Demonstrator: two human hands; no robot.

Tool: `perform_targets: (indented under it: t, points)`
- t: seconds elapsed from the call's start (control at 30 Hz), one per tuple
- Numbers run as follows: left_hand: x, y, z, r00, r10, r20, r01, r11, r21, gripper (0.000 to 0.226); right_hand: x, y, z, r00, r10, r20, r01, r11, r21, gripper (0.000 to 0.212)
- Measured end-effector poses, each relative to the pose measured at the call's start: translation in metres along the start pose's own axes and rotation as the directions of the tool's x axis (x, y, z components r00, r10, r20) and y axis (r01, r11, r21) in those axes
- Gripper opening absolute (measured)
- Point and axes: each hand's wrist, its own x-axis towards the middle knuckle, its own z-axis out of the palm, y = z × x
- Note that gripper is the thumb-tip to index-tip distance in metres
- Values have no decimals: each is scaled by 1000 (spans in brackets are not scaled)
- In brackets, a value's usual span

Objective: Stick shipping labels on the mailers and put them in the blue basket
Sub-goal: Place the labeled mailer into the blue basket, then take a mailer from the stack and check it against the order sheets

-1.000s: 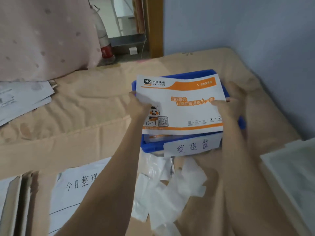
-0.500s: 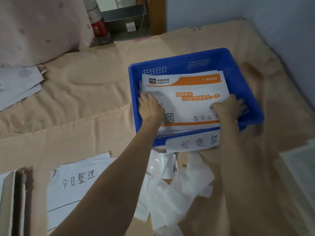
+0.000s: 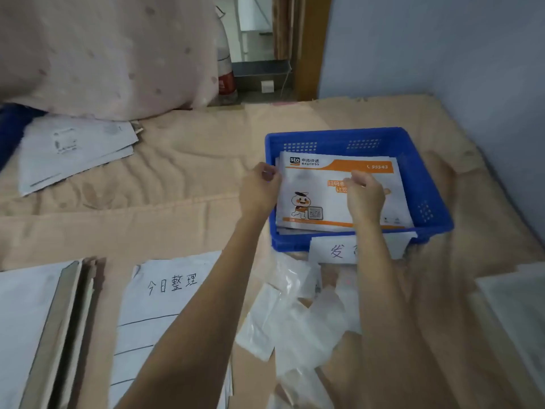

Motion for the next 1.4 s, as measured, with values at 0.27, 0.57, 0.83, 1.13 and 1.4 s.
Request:
perform_targets:
  t: [0.27, 0.57, 0.83, 1.13, 1.4]
  points:
    - [-92, -71, -158, 996, -30, -82, 15, 983, -183, 41, -158, -29, 63, 962, -12, 272, -79, 945, 318, 34]
    - [-180, -192, -269, 942, -207, -265, 156, 967, -200, 39, -295, 13, 156, 863, 98, 496, -248, 937, 246, 34]
    - [-228, -293, -353, 898, -265, -351, 321, 941, 111, 38, -395, 18, 236, 754, 214, 621, -414, 889, 196, 29]
    - [-236, -342, -375, 905, -363, -223, 425, 811, 403, 59, -469, 41, 301, 707, 298, 641, -224, 955, -196, 17]
    - [-230, -345, -382, 899, -343, -273, 435, 773, 461, 64, -476, 44, 320, 659, 314, 684, -96, 936, -338, 21]
